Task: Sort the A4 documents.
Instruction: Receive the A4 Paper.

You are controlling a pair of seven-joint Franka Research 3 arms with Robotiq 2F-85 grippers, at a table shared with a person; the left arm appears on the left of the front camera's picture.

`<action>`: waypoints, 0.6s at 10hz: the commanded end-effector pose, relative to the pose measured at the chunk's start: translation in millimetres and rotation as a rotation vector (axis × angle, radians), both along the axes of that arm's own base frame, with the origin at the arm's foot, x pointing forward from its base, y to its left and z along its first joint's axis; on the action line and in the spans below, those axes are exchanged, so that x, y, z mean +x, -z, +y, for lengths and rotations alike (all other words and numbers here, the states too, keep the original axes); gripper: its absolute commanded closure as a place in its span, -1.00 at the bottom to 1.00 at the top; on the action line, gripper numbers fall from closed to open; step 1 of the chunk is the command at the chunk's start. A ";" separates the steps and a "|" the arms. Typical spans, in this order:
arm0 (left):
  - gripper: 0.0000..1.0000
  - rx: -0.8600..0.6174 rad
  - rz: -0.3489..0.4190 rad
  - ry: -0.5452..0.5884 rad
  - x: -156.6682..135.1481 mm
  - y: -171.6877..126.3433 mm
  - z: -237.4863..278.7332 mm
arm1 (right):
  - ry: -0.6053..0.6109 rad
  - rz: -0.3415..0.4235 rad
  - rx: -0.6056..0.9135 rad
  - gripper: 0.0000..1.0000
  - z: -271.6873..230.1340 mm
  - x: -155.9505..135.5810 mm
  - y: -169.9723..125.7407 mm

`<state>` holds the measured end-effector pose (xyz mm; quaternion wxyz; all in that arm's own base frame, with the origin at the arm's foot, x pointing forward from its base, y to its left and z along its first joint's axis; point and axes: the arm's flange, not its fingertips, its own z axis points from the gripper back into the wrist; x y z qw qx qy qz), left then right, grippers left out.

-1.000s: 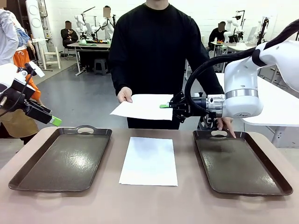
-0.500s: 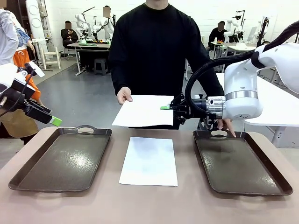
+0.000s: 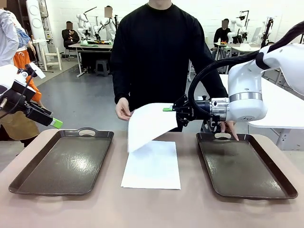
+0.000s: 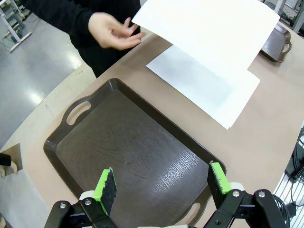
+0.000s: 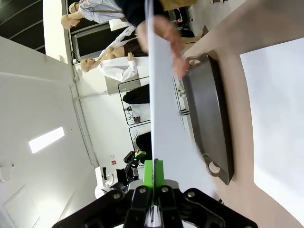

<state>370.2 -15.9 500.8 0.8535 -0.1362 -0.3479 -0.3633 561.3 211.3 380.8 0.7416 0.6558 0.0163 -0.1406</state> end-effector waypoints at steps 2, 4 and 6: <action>-1.00 -0.009 -0.003 0.009 1.1 1.5 3.3 | 0.005 0.001 -0.004 1.00 -0.5 0.2 0.8; -1.00 -0.009 -0.003 0.009 1.1 1.5 3.3 | 0.005 0.001 -0.004 1.00 -0.5 0.2 0.8; -1.00 -0.009 -0.003 0.009 1.1 1.5 3.3 | 0.005 0.001 -0.004 1.00 -0.5 0.2 0.8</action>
